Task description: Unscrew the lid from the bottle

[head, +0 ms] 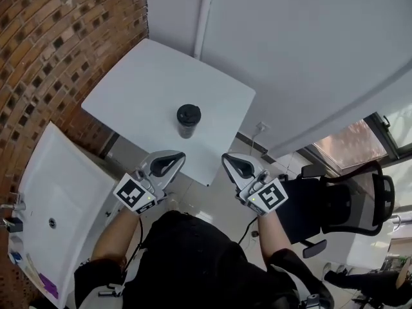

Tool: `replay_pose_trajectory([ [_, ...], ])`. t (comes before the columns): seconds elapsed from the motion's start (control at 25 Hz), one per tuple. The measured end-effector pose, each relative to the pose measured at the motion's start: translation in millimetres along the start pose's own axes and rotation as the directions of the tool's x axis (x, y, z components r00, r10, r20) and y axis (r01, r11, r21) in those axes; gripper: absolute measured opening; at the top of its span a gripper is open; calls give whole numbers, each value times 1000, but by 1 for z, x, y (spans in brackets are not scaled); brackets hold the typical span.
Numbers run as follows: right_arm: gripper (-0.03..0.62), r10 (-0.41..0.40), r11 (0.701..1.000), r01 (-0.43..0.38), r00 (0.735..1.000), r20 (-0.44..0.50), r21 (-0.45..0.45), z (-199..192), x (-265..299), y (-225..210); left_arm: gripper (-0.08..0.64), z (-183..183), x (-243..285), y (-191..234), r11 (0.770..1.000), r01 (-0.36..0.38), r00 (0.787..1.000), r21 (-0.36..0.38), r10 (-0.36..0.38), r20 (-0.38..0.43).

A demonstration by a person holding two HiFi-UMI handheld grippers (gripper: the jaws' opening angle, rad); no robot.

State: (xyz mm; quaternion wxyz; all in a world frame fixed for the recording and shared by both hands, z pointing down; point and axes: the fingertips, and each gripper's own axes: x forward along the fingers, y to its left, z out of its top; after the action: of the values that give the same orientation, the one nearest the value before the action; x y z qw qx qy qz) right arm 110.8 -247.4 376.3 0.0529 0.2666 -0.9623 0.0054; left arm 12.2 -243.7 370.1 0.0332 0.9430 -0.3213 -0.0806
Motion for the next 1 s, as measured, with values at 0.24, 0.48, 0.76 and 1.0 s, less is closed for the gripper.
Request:
replay_pose_trajectory([
  [0.24, 6, -9, 997, 5, 999, 42, 78, -4, 25, -25, 3, -14, -4, 41, 999, 37, 999, -25, -38, -9],
  [0.48, 6, -44, 987, 34, 997, 58, 158, -26, 46, -49, 3, -42, -1, 76, 999, -34, 998, -1, 33, -48],
  [0.76, 6, 32, 991, -36, 999, 30, 128, -23, 69, -63, 3, -57, 9, 102, 999, -45, 991, 26, 48, -126],
  [1.0, 6, -24, 990, 11, 996, 91, 143, -19, 76, -92, 6, -91, 24, 130, 992, -114, 976, 46, 121, -181],
])
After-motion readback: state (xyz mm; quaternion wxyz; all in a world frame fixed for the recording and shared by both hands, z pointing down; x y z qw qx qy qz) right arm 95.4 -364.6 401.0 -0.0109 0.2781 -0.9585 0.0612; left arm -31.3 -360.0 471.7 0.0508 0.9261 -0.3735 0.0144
